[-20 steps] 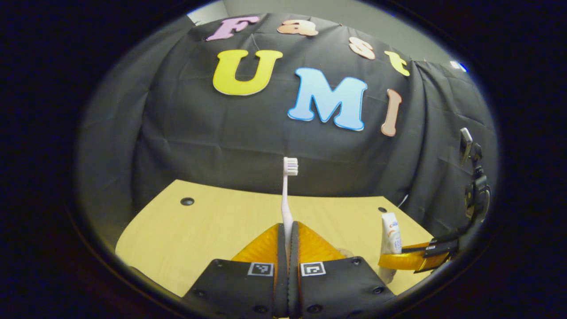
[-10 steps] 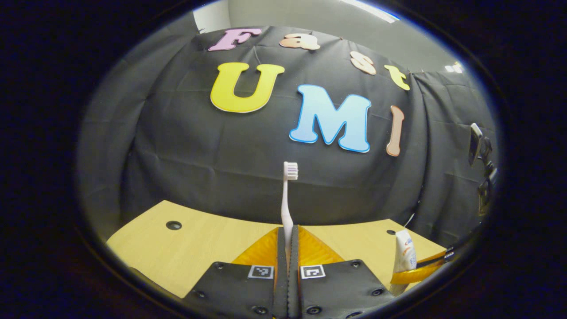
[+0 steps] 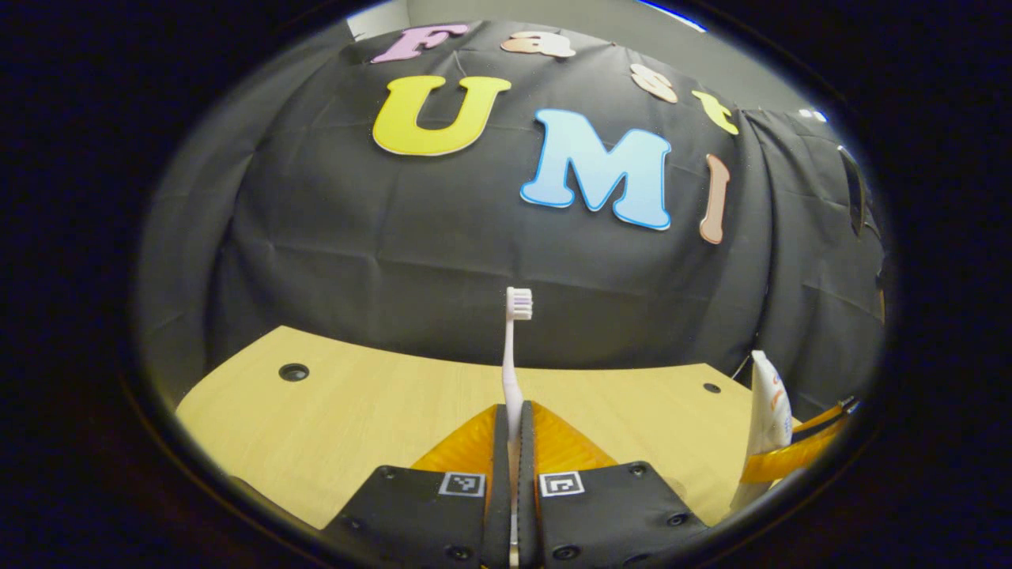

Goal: Put the toothbrush and toothpaste on the desktop into the cup, then pick up the cup and place it on the coaster on the desktop.

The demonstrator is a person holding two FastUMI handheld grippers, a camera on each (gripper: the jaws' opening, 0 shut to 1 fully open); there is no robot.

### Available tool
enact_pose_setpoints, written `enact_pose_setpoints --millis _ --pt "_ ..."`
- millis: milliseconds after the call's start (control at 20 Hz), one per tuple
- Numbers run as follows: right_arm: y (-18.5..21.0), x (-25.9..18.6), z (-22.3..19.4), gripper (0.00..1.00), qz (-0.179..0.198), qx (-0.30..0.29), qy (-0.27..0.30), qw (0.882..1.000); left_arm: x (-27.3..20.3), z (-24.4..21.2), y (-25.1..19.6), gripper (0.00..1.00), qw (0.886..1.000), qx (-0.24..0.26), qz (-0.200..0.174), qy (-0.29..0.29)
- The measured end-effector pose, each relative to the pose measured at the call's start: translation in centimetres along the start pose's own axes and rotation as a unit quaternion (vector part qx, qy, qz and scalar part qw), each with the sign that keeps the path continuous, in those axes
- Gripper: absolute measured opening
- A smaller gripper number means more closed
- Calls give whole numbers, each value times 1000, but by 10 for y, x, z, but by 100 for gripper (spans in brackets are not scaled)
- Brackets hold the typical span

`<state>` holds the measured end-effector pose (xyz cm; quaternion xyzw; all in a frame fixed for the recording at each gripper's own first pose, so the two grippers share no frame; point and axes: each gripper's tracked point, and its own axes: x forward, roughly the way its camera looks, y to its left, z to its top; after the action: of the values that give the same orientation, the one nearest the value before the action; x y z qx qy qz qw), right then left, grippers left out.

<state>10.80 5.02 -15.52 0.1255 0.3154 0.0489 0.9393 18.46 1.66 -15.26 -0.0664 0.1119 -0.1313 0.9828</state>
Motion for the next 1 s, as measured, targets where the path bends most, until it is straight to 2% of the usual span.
enact_pose_setpoints --millis 150,200,250,300,350,400,450,500,650,1000 --pt "6 3 1 21 4 -6 3 1000 -4 -3 -2 13 1000 -15 -11 7" --pt "8 5 1 17 8 -7 2 1000 -7 -4 -3 19 1000 -24 -17 7" --pt "12 6 2 21 11 -8 2 1000 -8 -6 -6 19 999 -30 -31 13" --pt "16 7 3 21 14 -9 1 1000 -10 -11 -6 27 999 -30 -29 22" --pt "19 8 4 21 17 -10 0 1000 -13 -15 -6 29 999 -32 -33 29" --pt "22 8 4 17 20 -12 -2 1000 -16 -16 -3 42 998 -37 -31 32" --pt "25 8 6 17 22 -15 -3 1000 -18 -16 -3 42 998 -44 -35 31" --pt "29 9 7 21 24 -18 -4 1000 -22 -15 1 49 998 -48 -29 29" --pt "39 12 14 21 32 -26 -15 999 -30 -4 12 95 998 -51 -11 16" --pt "69 36 35 21 55 -42 -43 997 -68 4 46 94 999 -39 30 11"
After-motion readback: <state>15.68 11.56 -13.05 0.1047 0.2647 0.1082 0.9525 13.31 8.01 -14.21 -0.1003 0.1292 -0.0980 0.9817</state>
